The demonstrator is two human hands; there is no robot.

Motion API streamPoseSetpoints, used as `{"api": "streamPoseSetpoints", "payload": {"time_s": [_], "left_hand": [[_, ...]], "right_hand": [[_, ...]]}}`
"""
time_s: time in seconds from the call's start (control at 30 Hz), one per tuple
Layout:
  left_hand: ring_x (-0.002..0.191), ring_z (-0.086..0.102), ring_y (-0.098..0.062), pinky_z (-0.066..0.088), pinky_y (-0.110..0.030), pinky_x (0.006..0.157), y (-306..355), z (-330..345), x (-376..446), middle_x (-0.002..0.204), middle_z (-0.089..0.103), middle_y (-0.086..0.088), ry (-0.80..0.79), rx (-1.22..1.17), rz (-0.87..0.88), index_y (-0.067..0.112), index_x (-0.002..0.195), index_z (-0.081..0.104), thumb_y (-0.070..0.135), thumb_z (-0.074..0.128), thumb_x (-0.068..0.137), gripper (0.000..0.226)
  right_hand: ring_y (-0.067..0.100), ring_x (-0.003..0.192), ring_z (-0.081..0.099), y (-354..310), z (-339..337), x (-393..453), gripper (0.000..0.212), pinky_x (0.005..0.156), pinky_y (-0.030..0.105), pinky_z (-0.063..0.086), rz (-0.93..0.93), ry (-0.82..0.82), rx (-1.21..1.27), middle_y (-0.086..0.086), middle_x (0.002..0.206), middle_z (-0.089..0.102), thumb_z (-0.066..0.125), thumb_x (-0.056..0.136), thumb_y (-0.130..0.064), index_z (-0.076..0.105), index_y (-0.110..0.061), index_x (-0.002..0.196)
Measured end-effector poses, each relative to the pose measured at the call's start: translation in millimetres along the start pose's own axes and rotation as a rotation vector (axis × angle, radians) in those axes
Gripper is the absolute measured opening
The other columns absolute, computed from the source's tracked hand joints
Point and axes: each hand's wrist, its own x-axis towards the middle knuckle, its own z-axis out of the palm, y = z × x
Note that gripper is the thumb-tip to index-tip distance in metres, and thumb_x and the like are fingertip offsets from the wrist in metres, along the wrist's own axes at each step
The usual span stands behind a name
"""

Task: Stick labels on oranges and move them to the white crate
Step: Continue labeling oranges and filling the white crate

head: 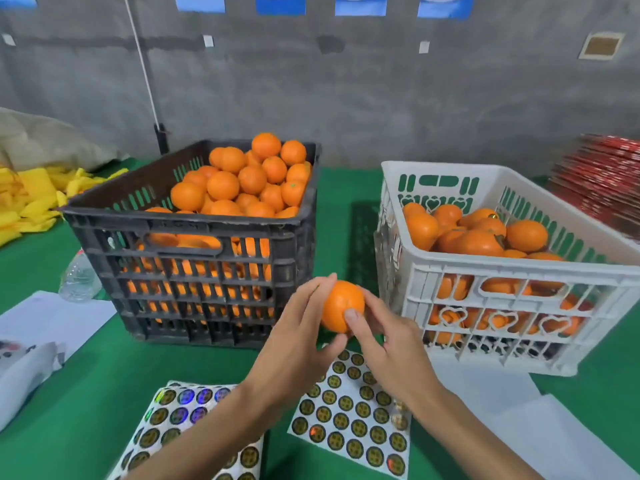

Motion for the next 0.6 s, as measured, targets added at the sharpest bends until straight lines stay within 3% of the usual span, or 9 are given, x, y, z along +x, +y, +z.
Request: {"api": "streamPoseSetpoints", "payload": {"time_s": [0.07,0.13,0.23,0.3,0.37,0.43,0.6], "left_hand": [[0.125,0.053,-0.006,0.046,-0.021,0.102,-17.7,15.1,-15.6,0.15,0.037,0.014,-0.157,-0.073,-0.166,0.033,0.153,0.026,0.042,0.075,0.089,0.08],[0.124,0.055,-0.007,0.049,-0.029,0.104,-34.8,28.3,-28.2,0.151,0.037,0.017,-0.252,-0.087,-0.297,0.038,0.153,0.024,0.048,0.072,0.09,0.08],[0.123,0.056,-0.006,0.05,-0.035,0.106,-51.5,39.9,-41.8,0.152,0.036,0.02,-0.303,-0.143,-0.394,0.043,0.151,0.021,0.05,0.069,0.091,0.077],[0.117,0.06,-0.007,0.053,-0.033,0.1,-54.7,44.0,-46.0,0.151,0.032,0.023,-0.307,-0.139,-0.366,0.045,0.149,0.019,0.051,0.066,0.093,0.074],[0.115,0.062,-0.015,0.054,-0.031,0.09,-52.4,47.7,-49.4,0.154,0.024,0.019,-0.316,-0.017,-0.247,0.039,0.15,0.015,0.049,0.06,0.097,0.071],[0.121,0.06,-0.021,0.056,-0.034,0.087,-50.8,52.2,-52.2,0.159,0.015,0.013,-0.336,0.09,-0.142,0.032,0.153,0.009,0.046,0.054,0.1,0.071],[0.133,0.051,-0.025,0.059,-0.039,0.089,-53.3,57.3,-52.6,0.16,0.008,0.011,-0.355,0.139,-0.137,0.028,0.154,0.003,0.044,0.052,0.101,0.073]], "right_hand": [[-0.004,0.099,0.066,24.5,1.4,-14.4,0.055,0.089,0.023,0.053,0.045,-0.155,-0.074,-0.016,0.113,0.072,0.041,0.101,-0.063,0.05,-0.034,0.147],[0.001,0.104,0.065,43.4,3.4,-25.1,0.043,0.093,0.029,0.053,0.029,-0.257,-0.186,-0.014,0.121,0.071,0.048,0.104,-0.05,0.057,-0.032,0.142],[0.003,0.128,0.05,63.1,7.8,-36.9,0.051,0.111,0.022,0.039,-0.06,-0.38,-0.41,-0.019,0.146,0.052,0.051,0.098,-0.06,0.061,-0.029,0.139],[0.001,0.132,0.042,70.6,9.1,-38.7,0.063,0.111,0.015,0.024,-0.087,-0.417,-0.441,-0.02,0.149,0.046,0.048,0.094,-0.07,0.062,-0.027,0.138],[-0.004,0.13,0.04,72.4,9.4,-38.1,0.066,0.109,0.009,0.019,-0.05,-0.408,-0.371,-0.02,0.142,0.048,0.053,0.09,-0.071,0.064,-0.025,0.136],[-0.009,0.126,0.041,74.0,10.1,-37.6,0.064,0.109,0.008,0.025,-0.001,-0.368,-0.274,-0.021,0.134,0.052,0.059,0.087,-0.068,0.067,-0.023,0.132],[-0.002,0.119,0.051,78.3,13.3,-36.1,0.05,0.107,0.018,0.039,0.019,-0.307,-0.232,-0.016,0.124,0.059,0.065,0.089,-0.053,0.074,-0.017,0.122]]}}
